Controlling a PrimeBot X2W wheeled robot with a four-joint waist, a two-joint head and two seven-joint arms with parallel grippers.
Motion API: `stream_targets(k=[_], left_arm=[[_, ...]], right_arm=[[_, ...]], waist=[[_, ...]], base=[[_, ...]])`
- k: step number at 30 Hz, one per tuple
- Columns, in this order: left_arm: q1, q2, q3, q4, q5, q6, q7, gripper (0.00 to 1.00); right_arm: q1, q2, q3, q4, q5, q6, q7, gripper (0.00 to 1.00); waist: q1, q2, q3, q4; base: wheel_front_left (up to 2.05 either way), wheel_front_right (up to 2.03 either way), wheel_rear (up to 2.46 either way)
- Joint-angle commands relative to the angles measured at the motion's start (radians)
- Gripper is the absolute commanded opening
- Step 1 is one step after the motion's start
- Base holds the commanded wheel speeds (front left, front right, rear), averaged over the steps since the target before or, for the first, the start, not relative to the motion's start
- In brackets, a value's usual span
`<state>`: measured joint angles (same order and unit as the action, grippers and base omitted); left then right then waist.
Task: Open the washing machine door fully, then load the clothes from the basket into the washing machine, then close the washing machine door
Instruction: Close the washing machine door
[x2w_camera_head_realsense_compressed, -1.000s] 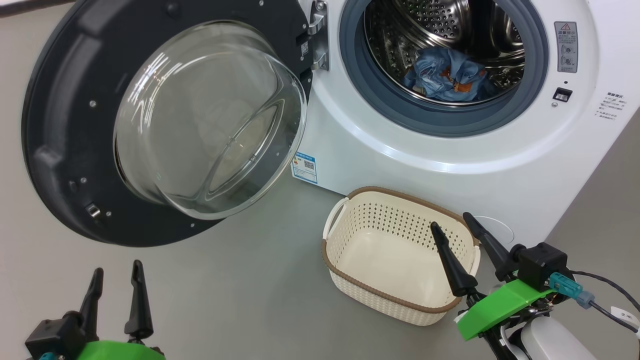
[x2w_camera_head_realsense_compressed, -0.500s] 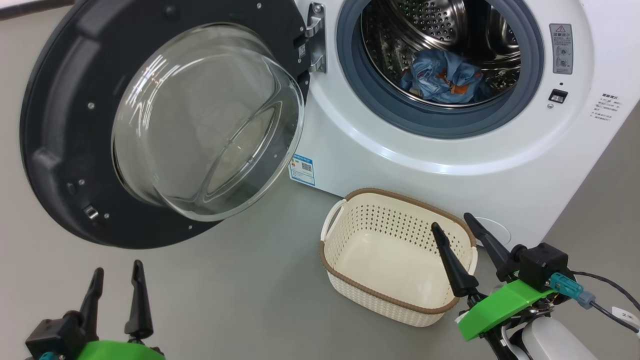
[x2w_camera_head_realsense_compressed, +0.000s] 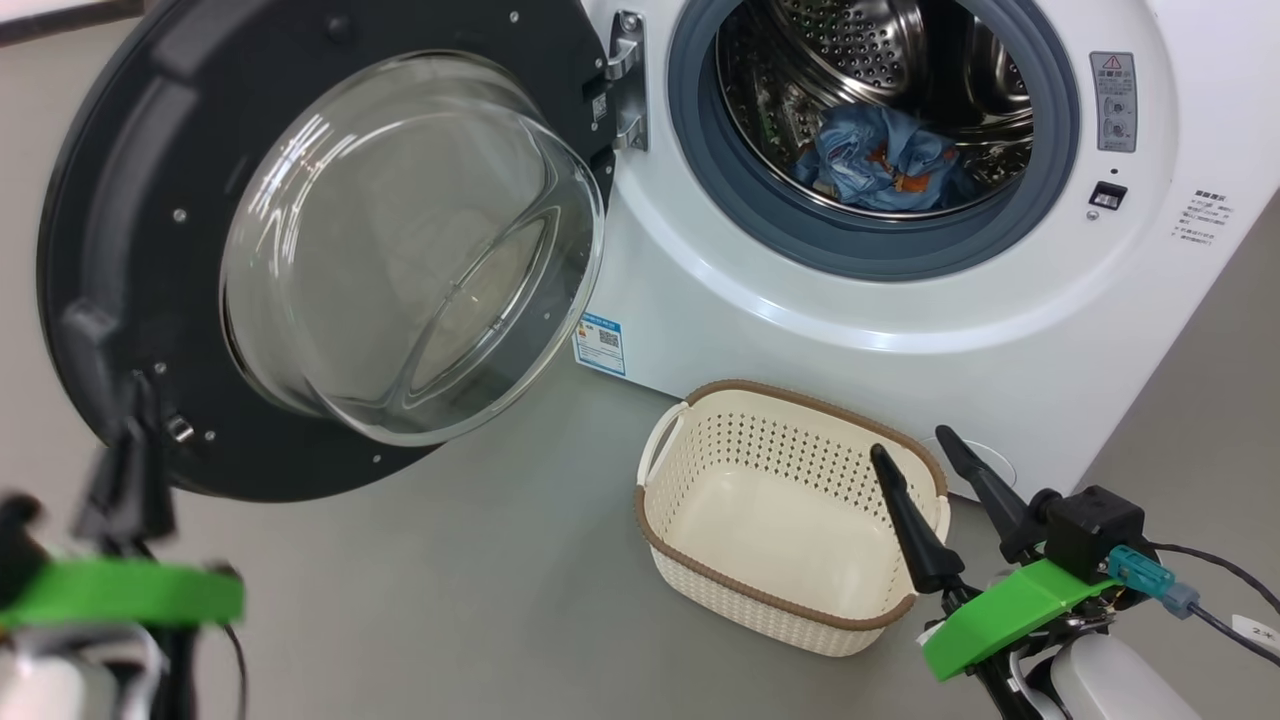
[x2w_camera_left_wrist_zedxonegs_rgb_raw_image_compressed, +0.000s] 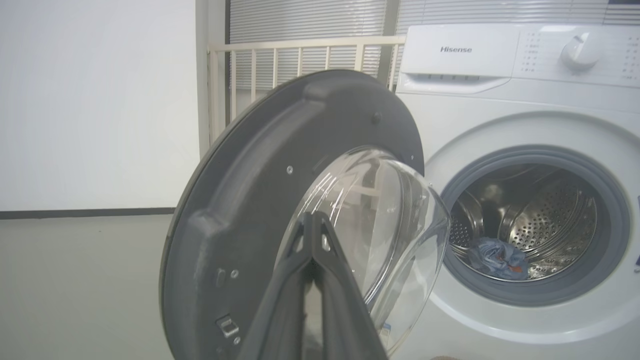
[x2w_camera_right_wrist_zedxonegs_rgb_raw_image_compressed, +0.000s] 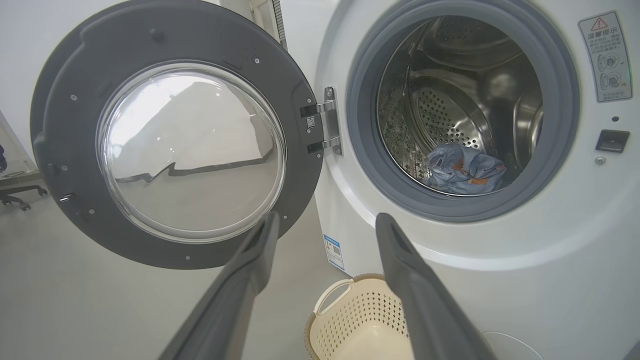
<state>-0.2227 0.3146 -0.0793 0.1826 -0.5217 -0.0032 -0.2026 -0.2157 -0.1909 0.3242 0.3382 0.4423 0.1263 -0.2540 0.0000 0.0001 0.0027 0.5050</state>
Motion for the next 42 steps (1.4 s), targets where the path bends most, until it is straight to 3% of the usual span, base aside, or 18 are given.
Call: stream_targets(k=[1, 7, 8, 11, 25, 34, 42], left_arm=[[-0.071, 0.039, 0.052, -0.041, -0.020, -0.008, 0.007, 0.00], [-0.204, 0.091, 0.147, -0.078, -0.135, -0.032, 0.064, 0.00], [-0.241, 0.128, 0.173, -0.069, -0.145, -0.032, 0.078, 0.00], [-0.300, 0.158, 0.228, -0.010, -0.201, -0.040, 0.095, 0.00], [-0.533, 0.276, 0.602, 0.544, -0.685, -0.082, 0.282, 0.00], [-0.559, 0.303, 0.668, 0.761, -0.788, -0.104, 0.372, 0.00], [-0.581, 0.331, 0.656, 0.885, -0.809, -0.117, 0.473, 0.00]], right_arm=[[-0.007, -0.010, 0.011, -0.026, 0.012, 0.004, -0.008, 1.00], [-0.012, -0.016, 0.008, -0.027, 0.008, 0.004, -0.008, 1.00], [-0.014, -0.021, 0.006, -0.026, 0.006, 0.004, -0.008, 1.00], [-0.019, -0.027, 0.008, -0.027, 0.004, 0.004, -0.008, 1.00], [-0.042, -0.055, -0.002, -0.032, -0.009, 0.004, -0.008, 1.00], [-0.059, -0.074, 0.001, -0.040, -0.014, 0.004, -0.008, 1.00], [-0.064, -0.079, -0.001, -0.040, -0.018, 0.004, -0.008, 1.00]], waist=[[0.0000, -0.0001, 0.001, -0.001], [0.0000, -0.0001, 0.013, -0.026], [0.0000, -0.0001, 0.019, -0.037], [0.0000, -0.0001, 0.028, -0.061], [0.0000, -0.0001, 0.090, -0.194], [0.0000, -0.0001, 0.119, -0.234], [0.0000, -0.0001, 0.128, -0.245]], base=[[0.00, 0.00, 0.00], [0.00, 0.00, 0.00], [0.00, 0.00, 0.00], [0.00, 0.00, 0.00], [0.00, 0.00, 0.00], [0.00, 0.00, 0.00], [0.00, 0.00, 0.00]])
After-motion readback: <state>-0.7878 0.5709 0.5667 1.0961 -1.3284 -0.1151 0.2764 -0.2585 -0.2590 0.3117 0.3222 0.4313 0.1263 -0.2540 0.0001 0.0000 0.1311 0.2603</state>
